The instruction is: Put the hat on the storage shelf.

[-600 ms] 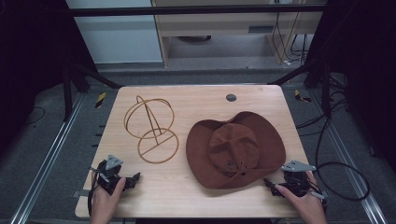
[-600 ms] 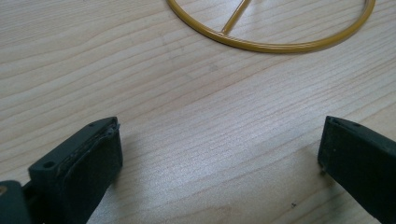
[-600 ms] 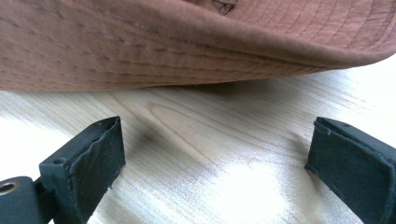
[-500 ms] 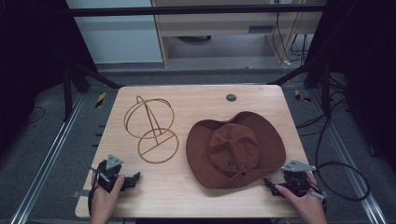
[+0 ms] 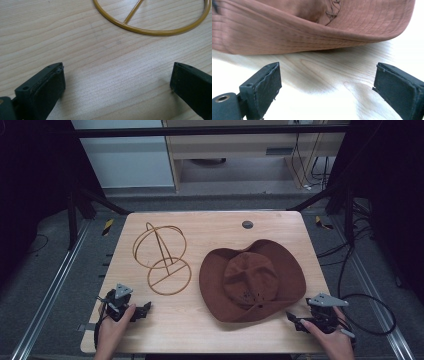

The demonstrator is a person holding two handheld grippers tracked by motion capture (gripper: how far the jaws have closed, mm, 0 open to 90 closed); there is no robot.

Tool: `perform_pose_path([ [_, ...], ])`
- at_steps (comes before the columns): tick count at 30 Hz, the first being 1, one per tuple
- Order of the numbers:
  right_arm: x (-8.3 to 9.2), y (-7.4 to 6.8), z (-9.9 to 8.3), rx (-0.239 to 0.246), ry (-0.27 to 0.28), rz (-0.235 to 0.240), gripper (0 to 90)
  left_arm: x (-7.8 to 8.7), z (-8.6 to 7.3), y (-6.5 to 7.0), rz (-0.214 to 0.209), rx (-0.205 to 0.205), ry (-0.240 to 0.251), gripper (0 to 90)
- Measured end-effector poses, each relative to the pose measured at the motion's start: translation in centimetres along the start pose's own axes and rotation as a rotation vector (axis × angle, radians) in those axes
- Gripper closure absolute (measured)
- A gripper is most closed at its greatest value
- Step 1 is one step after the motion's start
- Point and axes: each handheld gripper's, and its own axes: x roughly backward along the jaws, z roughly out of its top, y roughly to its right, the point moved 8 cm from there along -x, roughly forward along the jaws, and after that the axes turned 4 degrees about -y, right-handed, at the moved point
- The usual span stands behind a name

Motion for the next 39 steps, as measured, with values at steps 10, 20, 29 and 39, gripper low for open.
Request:
perform_pose_path([
  [10, 5.1, -1.8, 6.1, 0.197, -0.013, -0.029, 14.4, -0.1, 0.1, 0.0, -0.012, -0.01, 0.005, 0.0],
  [20, 5.4, -5.0, 15.1, 0.496, -0.158, 0.032, 17.1, 0.0, 0.0, 0.0, -0.022, -0.025, -0.001, 0.0],
  [29, 2.4, -7.1, 19.5, 0.632, -0.245, 0.112, 17.0, 0.0, -0.1, 0.0, -0.025, -0.028, 0.003, 0.0],
  [39, -0.5, -8.4, 22.1, 0.694, -0.338, 0.146, 15.8, 0.1, -0.1, 0.0, -0.021, -0.03, 0.0, 0.0],
])
